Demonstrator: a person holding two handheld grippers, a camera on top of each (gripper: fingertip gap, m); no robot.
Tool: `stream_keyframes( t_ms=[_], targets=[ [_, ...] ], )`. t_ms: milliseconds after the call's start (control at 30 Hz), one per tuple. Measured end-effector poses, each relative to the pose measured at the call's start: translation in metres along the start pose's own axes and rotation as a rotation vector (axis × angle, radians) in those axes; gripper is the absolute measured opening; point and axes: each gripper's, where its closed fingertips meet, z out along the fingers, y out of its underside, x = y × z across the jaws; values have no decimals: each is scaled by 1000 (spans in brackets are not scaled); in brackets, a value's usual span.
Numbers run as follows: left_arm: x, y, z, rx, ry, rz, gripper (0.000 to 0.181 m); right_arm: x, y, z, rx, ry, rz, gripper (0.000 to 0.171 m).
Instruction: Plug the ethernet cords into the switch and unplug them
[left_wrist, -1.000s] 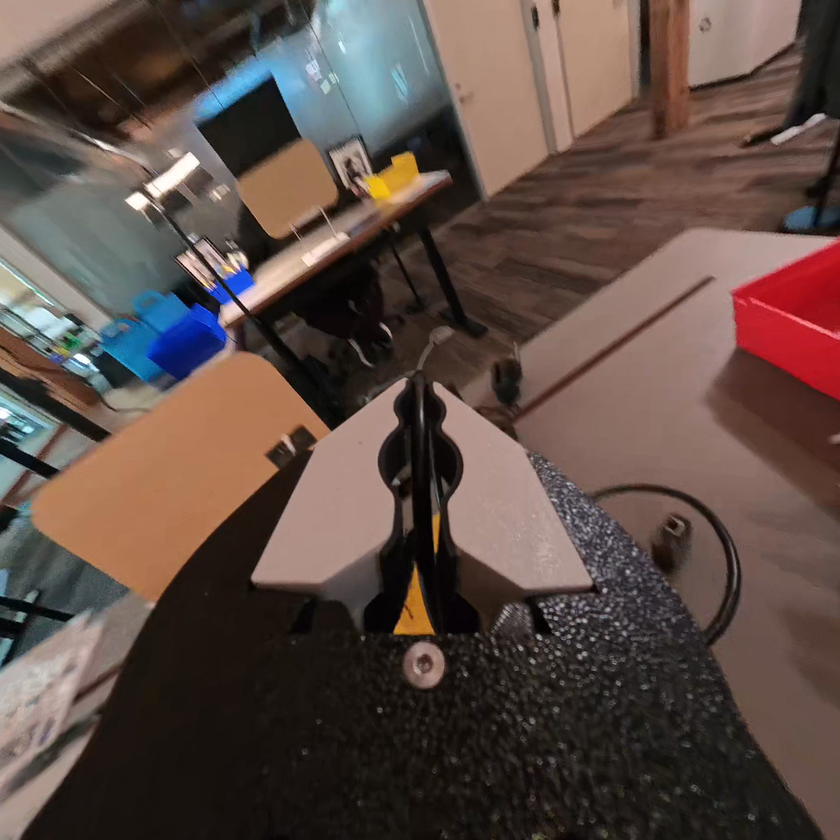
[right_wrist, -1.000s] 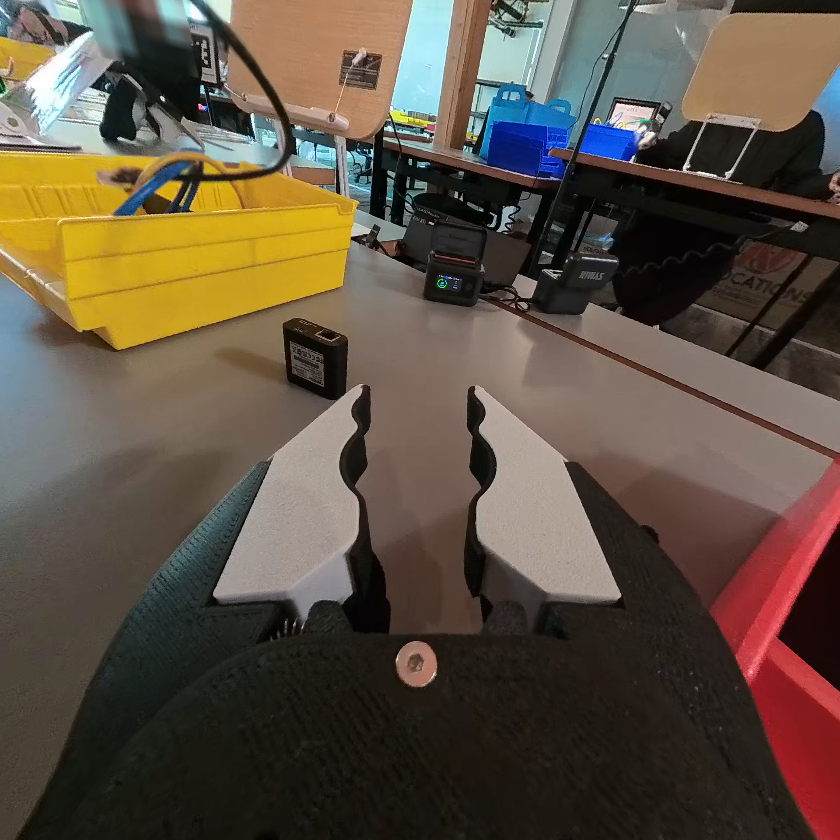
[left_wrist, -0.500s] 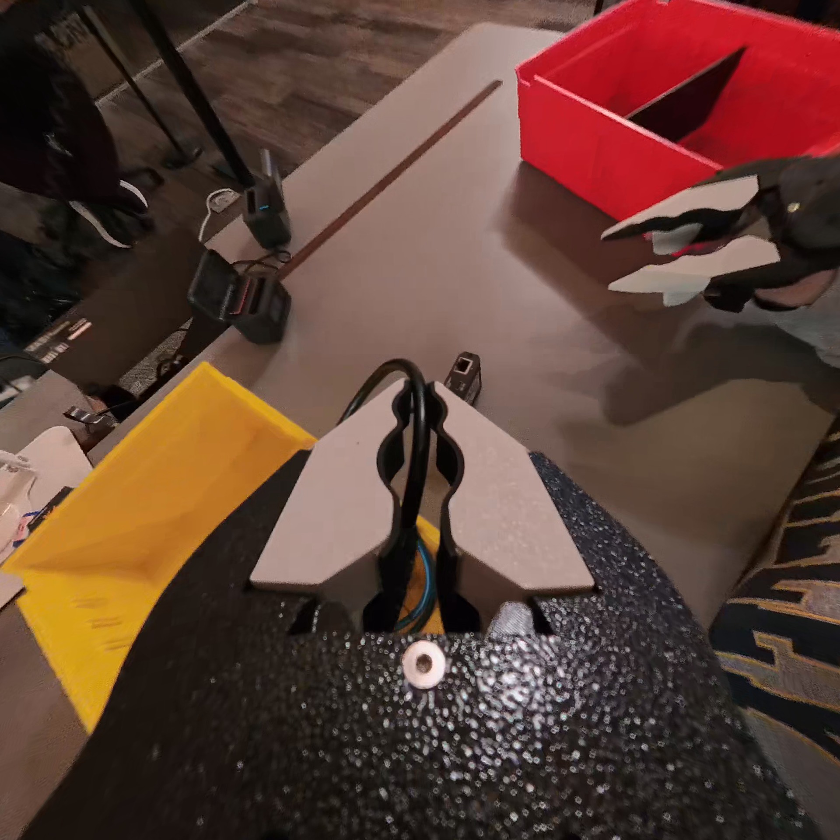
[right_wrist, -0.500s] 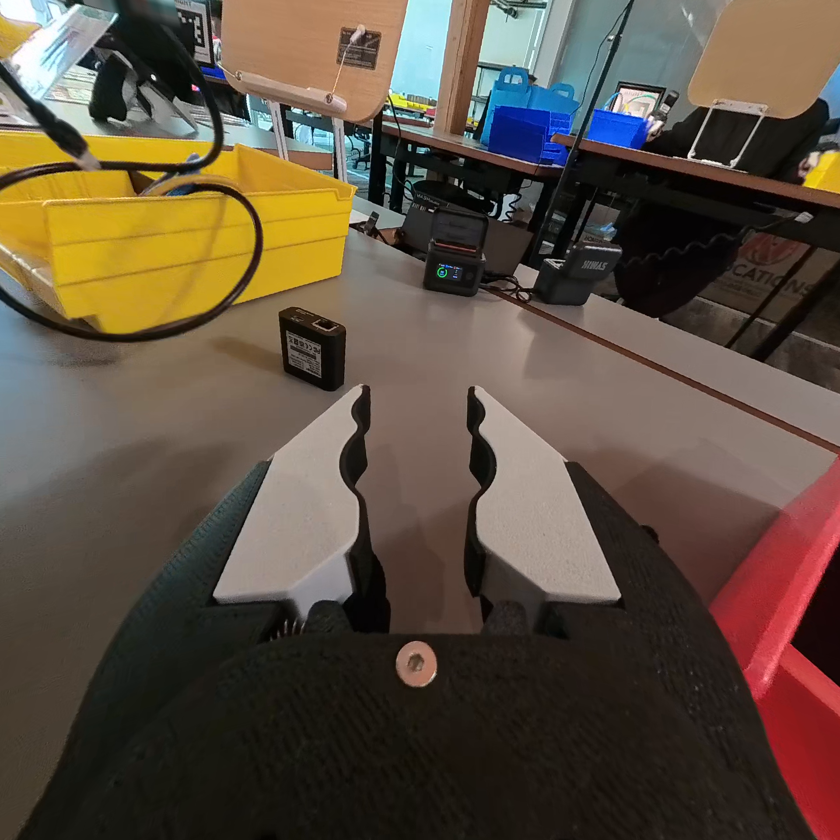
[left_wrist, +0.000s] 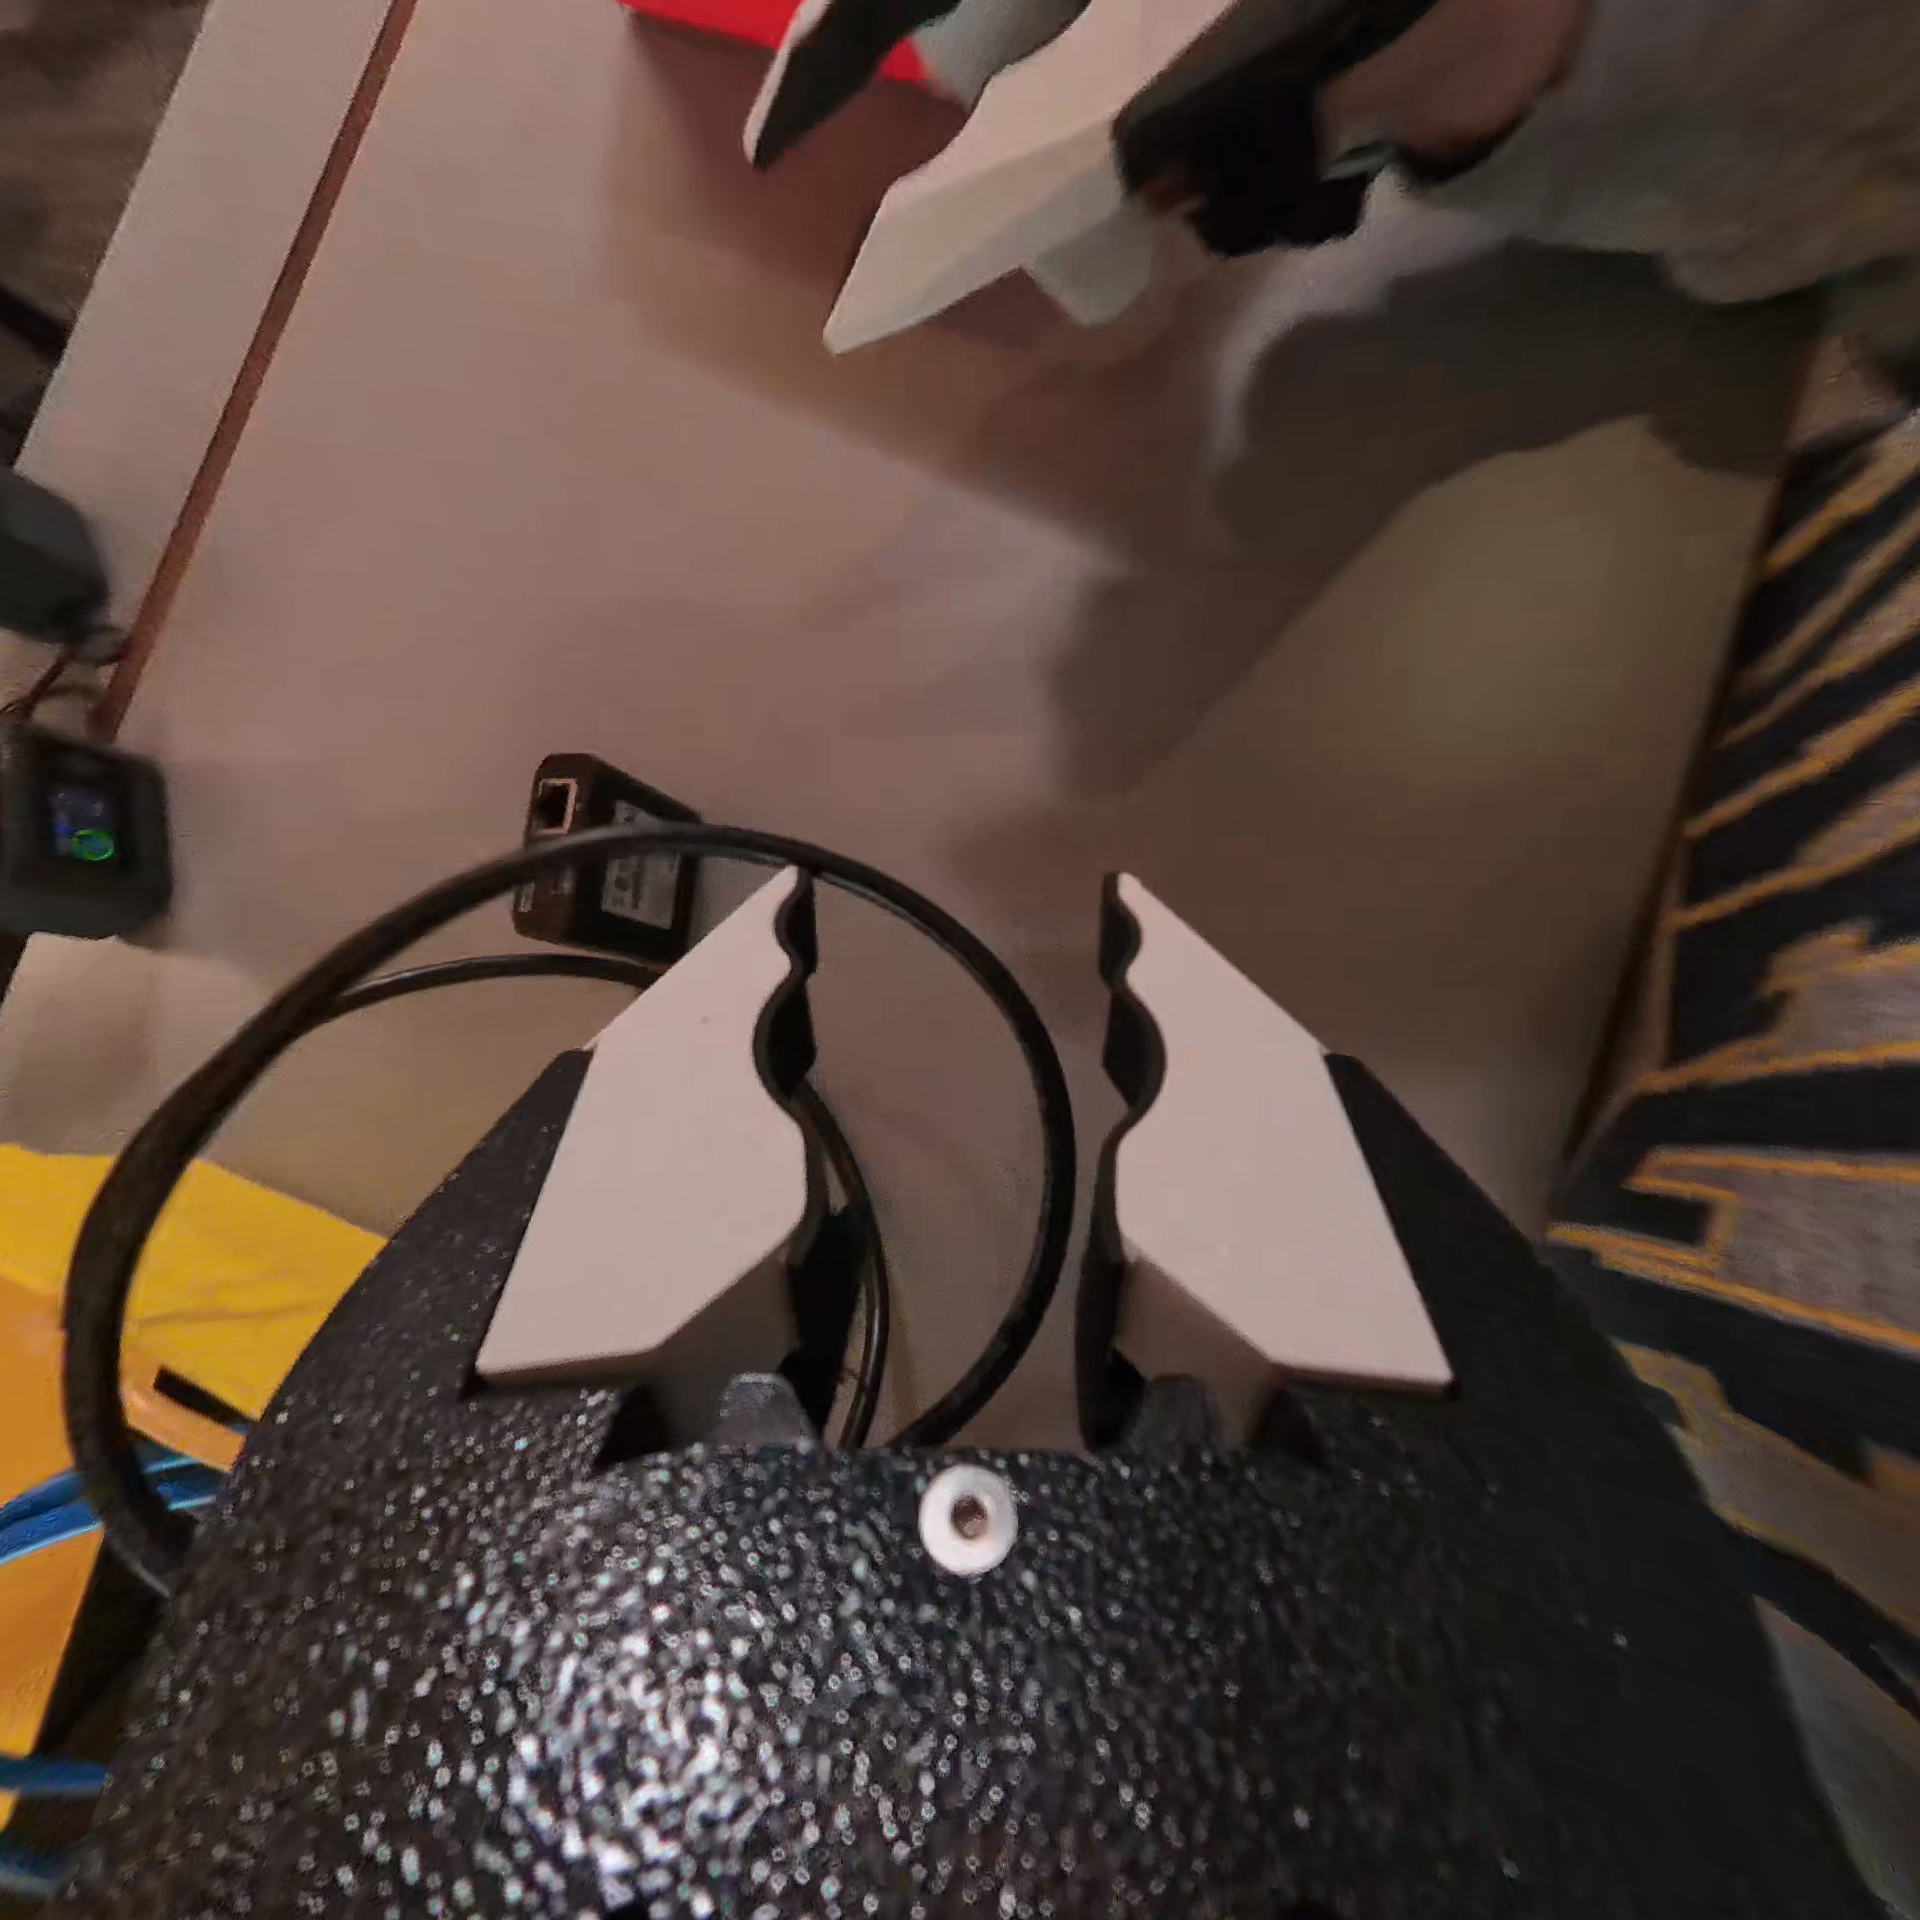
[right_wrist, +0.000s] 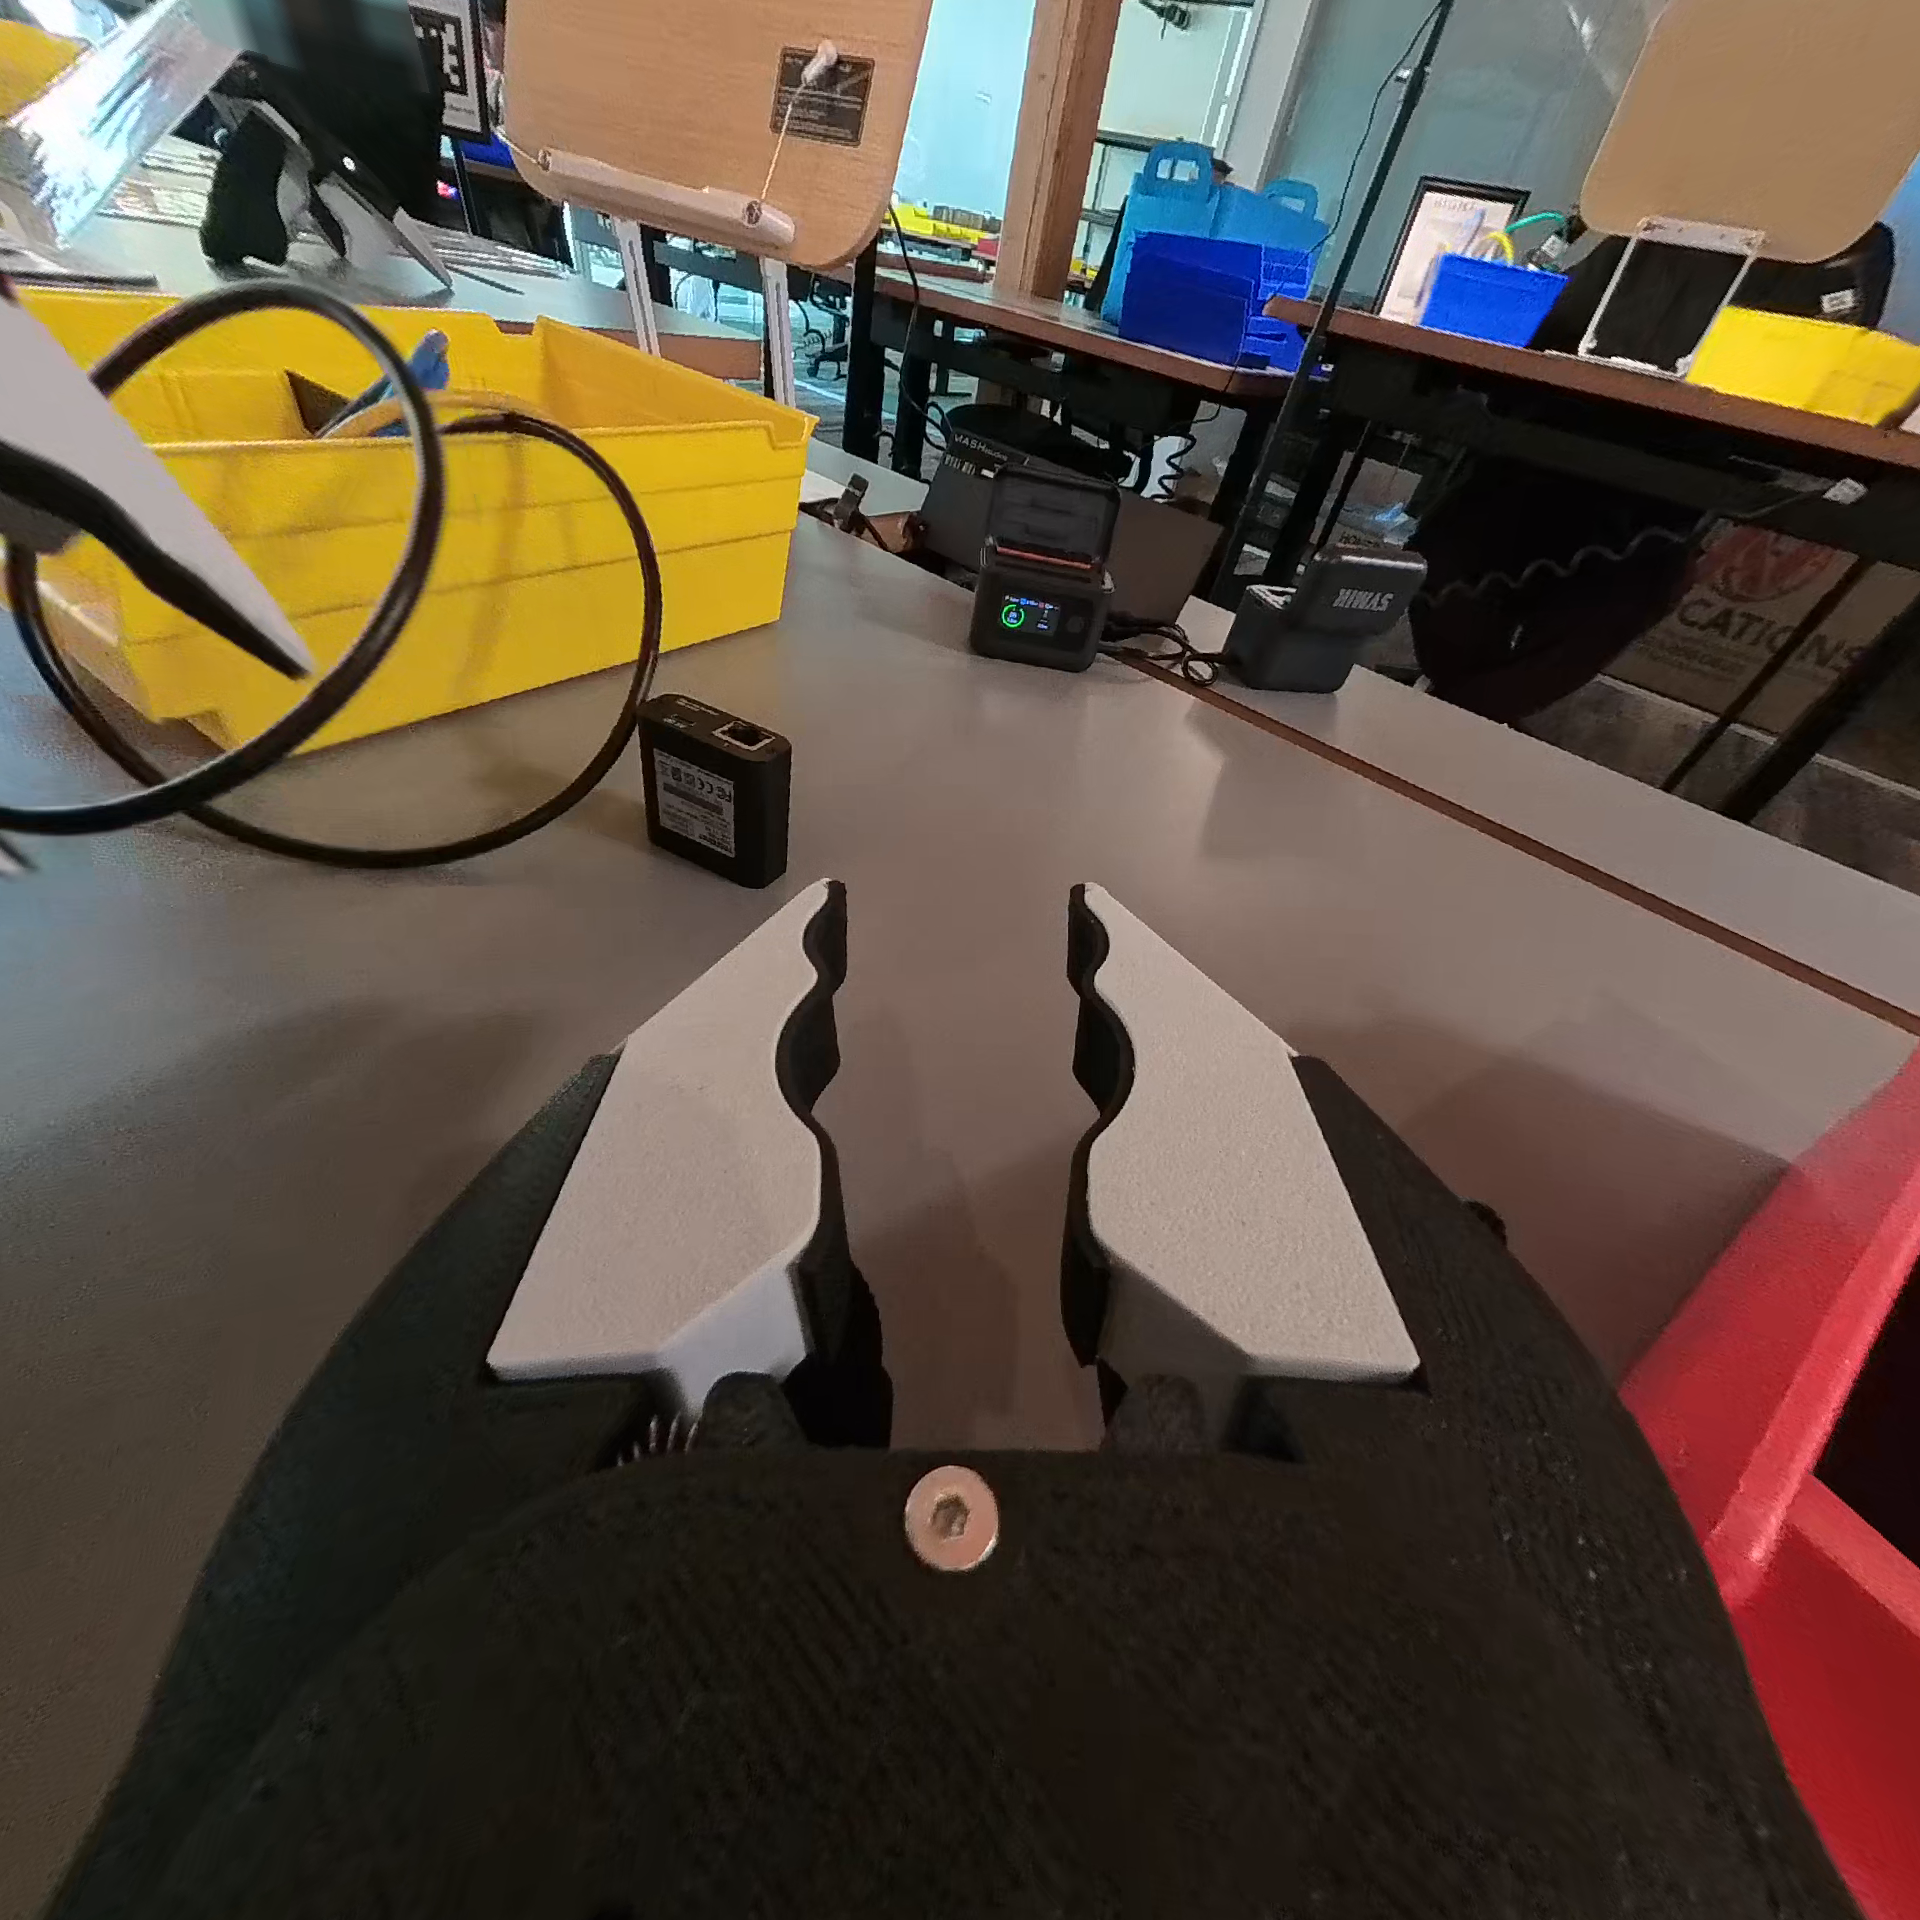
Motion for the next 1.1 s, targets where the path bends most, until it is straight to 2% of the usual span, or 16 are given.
stream_keyframes(
  t_ms=[33, 167, 267, 400, 567, 667, 800, 900, 1033, 1100],
  targets=[
    [4, -4, -10, 34, 42, -16, 53, 0, 0, 0, 1, -1, -1, 42],
    [9, -22, -55, 204, 194, -122, 43, -1, -1, 0, 3, 0, -9, 42],
    [-13, -18, -72, 228, 118, -195, 37, -1, 0, 0, -2, -1, -10, 42],
    [-42, 7, -77, 52, -49, -165, 39, -1, 0, 0, -5, 0, -14, 42],
    [-84, 13, -88, -163, -171, 98, 72, -1, 0, 1, -6, -1, -15, 42],
    [-104, 17, -68, -326, -76, 235, 80, -2, -2, -1, 3, 1, -25, 42],
    [-128, 44, -35, -622, 54, 337, 86, -1, -3, -2, 6, 10, -35, 42],
    [-142, 68, -21, -857, 102, 396, 76, -1, -4, -2, 10, 9, -32, 42],
    [-135, 95, -9, -1035, 225, 314, 39, -3, -5, -3, 16, 2, -31, 42],
    [-138, 102, -14, -1097, 228, 300, 21, -3, -6, -3, 20, -1, -32, 41]
  ],
)
